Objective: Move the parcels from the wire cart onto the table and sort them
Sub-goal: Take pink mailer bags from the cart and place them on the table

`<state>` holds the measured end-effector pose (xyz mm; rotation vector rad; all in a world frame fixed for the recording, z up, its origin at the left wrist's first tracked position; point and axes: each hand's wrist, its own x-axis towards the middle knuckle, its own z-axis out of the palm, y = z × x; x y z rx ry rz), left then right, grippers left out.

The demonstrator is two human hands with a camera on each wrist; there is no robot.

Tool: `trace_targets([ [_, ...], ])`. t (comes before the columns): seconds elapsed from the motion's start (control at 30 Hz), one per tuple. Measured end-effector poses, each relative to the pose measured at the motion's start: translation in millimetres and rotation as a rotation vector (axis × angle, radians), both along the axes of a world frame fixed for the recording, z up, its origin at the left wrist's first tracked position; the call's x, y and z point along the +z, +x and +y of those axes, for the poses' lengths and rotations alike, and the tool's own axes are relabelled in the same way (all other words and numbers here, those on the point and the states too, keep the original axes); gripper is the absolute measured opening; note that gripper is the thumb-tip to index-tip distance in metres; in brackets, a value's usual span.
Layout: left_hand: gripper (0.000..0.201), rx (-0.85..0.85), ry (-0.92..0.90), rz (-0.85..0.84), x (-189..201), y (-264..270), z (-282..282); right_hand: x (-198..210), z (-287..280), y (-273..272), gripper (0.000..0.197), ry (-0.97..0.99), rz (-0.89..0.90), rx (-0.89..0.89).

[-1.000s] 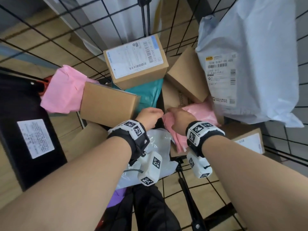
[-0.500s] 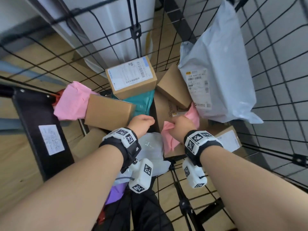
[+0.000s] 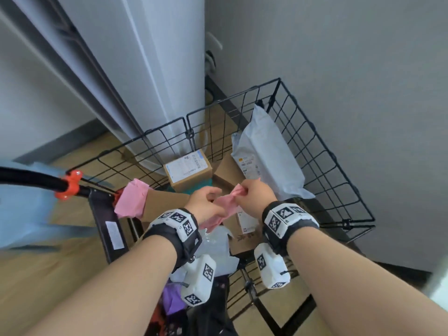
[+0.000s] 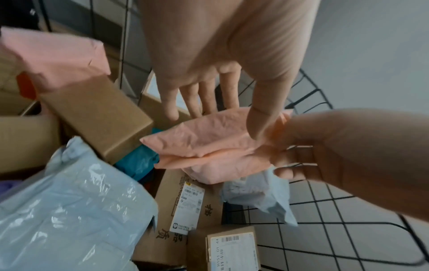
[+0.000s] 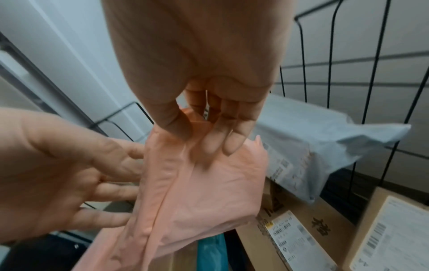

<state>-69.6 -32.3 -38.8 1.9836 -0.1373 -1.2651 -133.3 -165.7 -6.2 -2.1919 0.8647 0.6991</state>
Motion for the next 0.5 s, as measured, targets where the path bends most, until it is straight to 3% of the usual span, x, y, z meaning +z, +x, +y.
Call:
trace_targets([
  [0.1, 0.063, -0.010, -0.015, -0.035, 38, -2, 0, 41, 3, -6, 0.005, -0.034, -0.137, -0.031],
  [0.27, 0.051, -0.065, -0.089, -0.143, 109, -5, 5, 124, 13, -15, 0.007, -0.080, -0.289, -0.074],
  [0.5, 0.023, -0.296, -0.083, -0.546, 220, -22, -2, 232, 20, -37, 0.007, -0.214, -0.511, -0.132],
])
